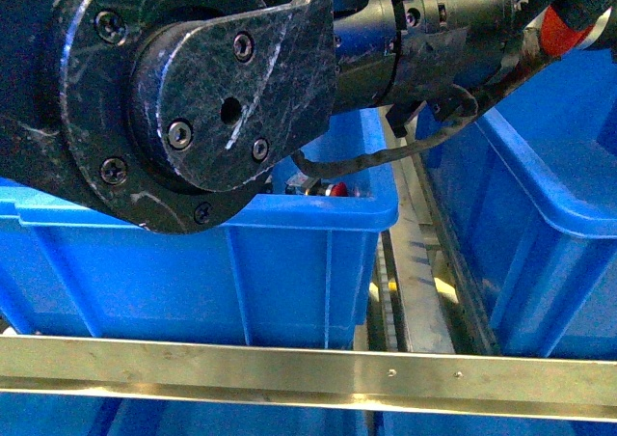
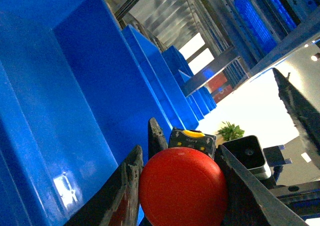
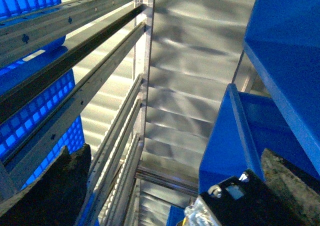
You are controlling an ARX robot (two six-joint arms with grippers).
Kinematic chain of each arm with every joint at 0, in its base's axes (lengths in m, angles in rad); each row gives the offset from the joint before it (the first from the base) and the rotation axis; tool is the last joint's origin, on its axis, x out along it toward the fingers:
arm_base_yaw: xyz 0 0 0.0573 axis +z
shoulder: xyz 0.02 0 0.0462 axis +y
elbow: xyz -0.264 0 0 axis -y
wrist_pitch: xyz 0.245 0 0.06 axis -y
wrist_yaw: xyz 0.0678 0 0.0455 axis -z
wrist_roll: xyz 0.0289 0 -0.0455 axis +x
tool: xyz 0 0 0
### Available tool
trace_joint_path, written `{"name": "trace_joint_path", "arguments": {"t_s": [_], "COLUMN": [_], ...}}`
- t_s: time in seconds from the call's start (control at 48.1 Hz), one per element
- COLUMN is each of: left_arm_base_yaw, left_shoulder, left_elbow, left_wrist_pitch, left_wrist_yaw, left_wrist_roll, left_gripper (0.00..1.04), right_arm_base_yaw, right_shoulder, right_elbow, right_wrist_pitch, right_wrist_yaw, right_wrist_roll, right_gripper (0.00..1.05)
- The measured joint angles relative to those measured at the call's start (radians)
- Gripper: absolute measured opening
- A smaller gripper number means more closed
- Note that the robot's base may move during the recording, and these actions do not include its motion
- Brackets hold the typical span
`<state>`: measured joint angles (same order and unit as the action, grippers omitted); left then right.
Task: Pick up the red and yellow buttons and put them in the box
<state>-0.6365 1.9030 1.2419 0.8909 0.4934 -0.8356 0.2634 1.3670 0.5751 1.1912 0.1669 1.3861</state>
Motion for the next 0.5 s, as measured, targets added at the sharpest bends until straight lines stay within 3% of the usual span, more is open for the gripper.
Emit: {"name": "trace_joint_path", "arguments": {"t_s": [0.27,0.499], "left_arm_base_yaw": [-0.009,-0.019], "left_shoulder": [0.011,0.023], "left_elbow": [0.035,0.043], "left_wrist_pitch": [-0.021,-0.025], "left_wrist_yaw": [0.003,-0.010], "left_wrist_roll": [-0.001,-0.009], "left_gripper": [0.34,0.33], "right_arm_base_yaw": [-0.012,-0.033], "right_shoulder": [-0.009,-0.011], "right_elbow": [-0.025,-0.043], "right_wrist_pitch": [-0.047,-0.042], "right_wrist_yaw": [0.021,0.016], "right_wrist_roll": [-0.006,0.003], "right_gripper": [0.42,0.40]}}
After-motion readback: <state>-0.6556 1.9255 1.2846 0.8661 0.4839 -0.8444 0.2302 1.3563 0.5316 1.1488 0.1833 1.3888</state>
